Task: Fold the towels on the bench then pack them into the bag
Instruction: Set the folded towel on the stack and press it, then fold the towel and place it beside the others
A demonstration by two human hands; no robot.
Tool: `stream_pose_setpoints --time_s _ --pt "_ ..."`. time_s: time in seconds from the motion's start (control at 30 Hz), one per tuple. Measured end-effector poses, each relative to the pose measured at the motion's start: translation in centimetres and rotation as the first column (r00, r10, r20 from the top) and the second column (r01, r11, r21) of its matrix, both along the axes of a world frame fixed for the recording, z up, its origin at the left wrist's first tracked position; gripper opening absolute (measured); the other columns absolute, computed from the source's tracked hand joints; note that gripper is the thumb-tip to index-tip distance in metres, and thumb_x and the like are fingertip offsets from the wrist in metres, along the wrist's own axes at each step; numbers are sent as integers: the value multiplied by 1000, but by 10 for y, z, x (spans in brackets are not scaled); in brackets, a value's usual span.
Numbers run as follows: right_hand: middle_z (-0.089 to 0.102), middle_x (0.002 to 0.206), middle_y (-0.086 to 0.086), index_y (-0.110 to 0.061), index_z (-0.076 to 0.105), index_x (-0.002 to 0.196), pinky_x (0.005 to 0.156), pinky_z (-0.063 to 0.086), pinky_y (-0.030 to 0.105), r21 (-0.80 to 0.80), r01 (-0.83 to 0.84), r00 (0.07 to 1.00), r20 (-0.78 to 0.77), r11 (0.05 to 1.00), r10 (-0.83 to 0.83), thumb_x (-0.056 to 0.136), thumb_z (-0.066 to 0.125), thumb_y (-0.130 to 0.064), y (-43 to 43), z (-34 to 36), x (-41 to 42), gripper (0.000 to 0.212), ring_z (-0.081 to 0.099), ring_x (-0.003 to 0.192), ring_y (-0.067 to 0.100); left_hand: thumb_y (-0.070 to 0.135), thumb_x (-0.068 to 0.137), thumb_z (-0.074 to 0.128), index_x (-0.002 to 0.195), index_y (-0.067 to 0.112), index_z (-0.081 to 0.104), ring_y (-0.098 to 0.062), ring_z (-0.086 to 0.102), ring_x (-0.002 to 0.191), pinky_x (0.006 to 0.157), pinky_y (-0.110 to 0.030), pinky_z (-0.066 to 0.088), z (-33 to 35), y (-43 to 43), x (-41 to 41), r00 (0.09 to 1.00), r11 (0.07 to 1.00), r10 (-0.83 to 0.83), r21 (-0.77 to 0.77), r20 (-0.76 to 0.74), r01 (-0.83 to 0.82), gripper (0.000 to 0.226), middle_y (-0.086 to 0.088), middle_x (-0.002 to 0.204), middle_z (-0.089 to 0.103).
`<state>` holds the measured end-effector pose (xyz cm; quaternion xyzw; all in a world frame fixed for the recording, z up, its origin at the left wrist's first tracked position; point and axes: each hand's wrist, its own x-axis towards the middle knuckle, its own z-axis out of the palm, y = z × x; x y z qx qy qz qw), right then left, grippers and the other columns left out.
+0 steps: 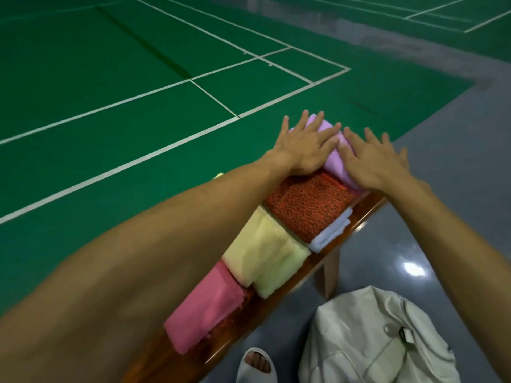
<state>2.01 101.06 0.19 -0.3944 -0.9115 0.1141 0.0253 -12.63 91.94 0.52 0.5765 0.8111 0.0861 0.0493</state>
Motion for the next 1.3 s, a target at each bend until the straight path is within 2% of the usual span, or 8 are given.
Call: stream_pose_setpoints --time_s 0.1,0.37,0.63,0.8,0.97,1.1,1.17,1.3 --pt "5 172 6 -37 11 162 121 0 69 129 -20 995 -97 992 33 98 16 -75 -16 22 15 75 -2 157 38 56 108 19 162 41 16 -28 -7 159 124 -61 -8 19 -45 2 999 996 23 89 -50 -18 57 -1 173 2" --pt "11 171 6 -25 23 162 124 6 58 205 -328 900 -228 922 371 91 22 -76 -185 52 20 87 2 158 30 71 99 12 162 45 13 -19 -6 159 127 -53 -1 48 -272 24 987 971 160 175 12 -160 68 4 172 5" --pt "17 170 4 -20 26 161 127 13 47 13 -811 563 -250 585 787 87 19 -76 -455 39 -29 93 8 157 24 78 94 9 161 48 8 -7 -10 157 129 -45 1 41 -579 53 849 842 525 111 57 -528 73 15 170 5" --pt "58 139 7 -13 49 144 108 42 37 -288 -874 475 -331 392 815 99 57 -47 -612 16 -54 57 54 126 24 84 90 4 162 42 16 -9 -2 158 129 -43 4 19 -776 79 607 602 791 74 82 -795 85 17 167 10" --pt "73 87 2 -19 70 96 80 60 44 -588 -709 662 -365 389 655 89 68 -28 -737 -13 -65 11 70 82 24 59 105 32 157 13 39 -35 34 149 121 -53 28 -17 -937 101 156 148 984 92 89 -985 70 -11 161 41" --pt "73 63 4 -11 72 78 64 64 45 -662 -554 805 -271 505 528 90 69 -30 -795 -31 -72 23 72 55 22 37 103 56 134 -9 51 -50 48 124 106 -59 40 -36 -1011 111 -272 -283 956 106 107 -953 56 -33 135 54" --pt "74 66 4 -9 71 85 64 65 41 -704 -483 851 -238 520 468 89 74 -28 -809 -33 -75 20 72 51 18 41 99 61 126 -6 59 -48 49 117 101 -58 41 -39 -1030 115 -346 -362 928 114 136 -925 55 -31 125 56" --pt "73 65 2 -14 72 81 72 64 41 -636 -497 858 -259 590 444 87 77 -29 -814 -41 -76 17 71 57 15 36 95 69 117 5 74 -41 58 97 82 -50 50 -42 -1034 115 -348 -388 919 275 183 -880 38 -23 107 64"
